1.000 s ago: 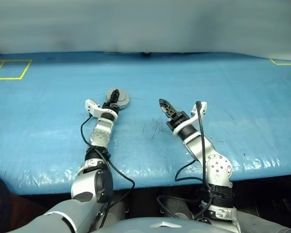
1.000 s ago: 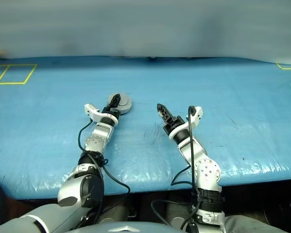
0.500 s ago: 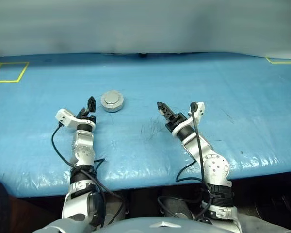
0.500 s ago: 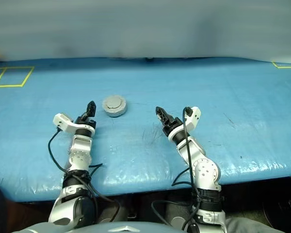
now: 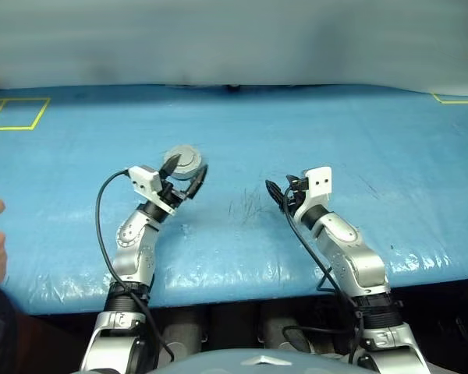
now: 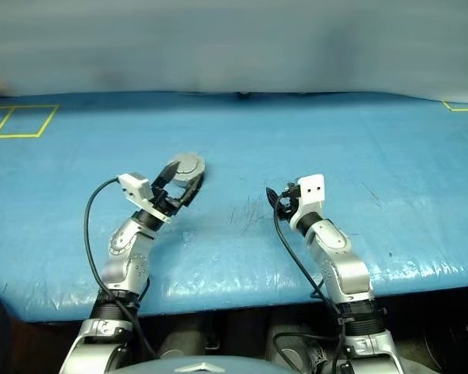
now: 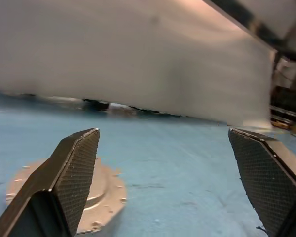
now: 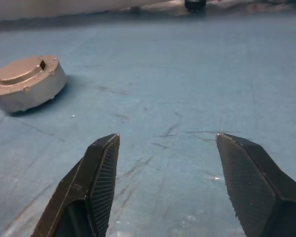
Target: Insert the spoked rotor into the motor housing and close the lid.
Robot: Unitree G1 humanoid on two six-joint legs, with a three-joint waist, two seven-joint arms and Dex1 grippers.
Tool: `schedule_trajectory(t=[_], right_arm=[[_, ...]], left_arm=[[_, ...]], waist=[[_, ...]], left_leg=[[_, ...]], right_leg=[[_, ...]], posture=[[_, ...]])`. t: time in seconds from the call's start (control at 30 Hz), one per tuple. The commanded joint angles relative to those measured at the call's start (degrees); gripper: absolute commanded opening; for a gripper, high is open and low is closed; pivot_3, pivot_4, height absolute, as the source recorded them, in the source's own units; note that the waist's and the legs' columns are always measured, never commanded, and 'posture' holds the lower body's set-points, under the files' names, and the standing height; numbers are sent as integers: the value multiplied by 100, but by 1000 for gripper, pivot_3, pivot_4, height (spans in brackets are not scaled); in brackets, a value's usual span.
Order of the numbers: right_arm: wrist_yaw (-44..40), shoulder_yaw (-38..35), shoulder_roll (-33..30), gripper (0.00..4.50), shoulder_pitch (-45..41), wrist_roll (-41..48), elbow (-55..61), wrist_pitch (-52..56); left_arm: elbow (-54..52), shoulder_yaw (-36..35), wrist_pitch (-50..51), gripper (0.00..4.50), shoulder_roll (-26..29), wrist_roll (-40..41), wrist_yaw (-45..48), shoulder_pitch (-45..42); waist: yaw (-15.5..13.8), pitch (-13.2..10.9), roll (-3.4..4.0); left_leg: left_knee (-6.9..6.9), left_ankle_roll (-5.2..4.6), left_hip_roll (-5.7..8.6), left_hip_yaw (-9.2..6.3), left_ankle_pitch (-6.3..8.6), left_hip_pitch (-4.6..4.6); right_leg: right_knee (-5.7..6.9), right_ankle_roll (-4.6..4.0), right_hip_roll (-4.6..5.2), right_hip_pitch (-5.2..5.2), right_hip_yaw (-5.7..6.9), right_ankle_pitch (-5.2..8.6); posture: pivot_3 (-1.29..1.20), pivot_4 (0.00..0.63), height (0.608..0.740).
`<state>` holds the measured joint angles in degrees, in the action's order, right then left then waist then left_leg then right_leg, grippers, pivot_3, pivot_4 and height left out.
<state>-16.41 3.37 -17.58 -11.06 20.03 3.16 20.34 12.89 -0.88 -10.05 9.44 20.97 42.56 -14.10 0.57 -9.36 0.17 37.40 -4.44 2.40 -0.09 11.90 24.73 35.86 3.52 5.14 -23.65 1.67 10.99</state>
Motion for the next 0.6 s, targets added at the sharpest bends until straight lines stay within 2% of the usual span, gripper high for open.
schedule_trajectory(t=[0.03,0.13,0.23,0.3,0.6], right_arm=[[-402,40,-188,3244,-123,-253,-50,-208],[-586,7,-265,3244,-161,-420,-156,-373],[-809,29,-373,3819,-145,-563,-200,-431],[-836,35,-379,4475,-133,-682,-209,-477],[-862,-62,-193,4475,-119,-788,-242,-560]], left_arm=[[-200,472,9,4444,297,-386,446,111],[-69,650,-112,4444,418,-657,454,173],[-48,694,-125,4500,437,-724,420,223],[-77,717,-54,4500,444,-712,466,248],[-147,778,48,4500,443,-752,466,333]], waist=[[1,0,0],[-4,-1,0],[-15,-1,-1],[-28,-1,-1],[-55,-1,-1]], left_leg=[[0,0,0,0,0,0],[0,-1,0,-1,0,1],[0,-1,0,-2,0,0],[0,-1,0,-3,0,0],[0,0,0,-4,0,0]], right_leg=[[0,0,0,-2,1,0],[-1,1,2,-6,1,0],[-2,2,6,-10,2,0],[-2,2,14,-10,3,0],[-2,3,24,-10,4,0]], posture=[[0,150,740],[0,150,740],[0,150,740],[0,150,740],[0,150,740]])
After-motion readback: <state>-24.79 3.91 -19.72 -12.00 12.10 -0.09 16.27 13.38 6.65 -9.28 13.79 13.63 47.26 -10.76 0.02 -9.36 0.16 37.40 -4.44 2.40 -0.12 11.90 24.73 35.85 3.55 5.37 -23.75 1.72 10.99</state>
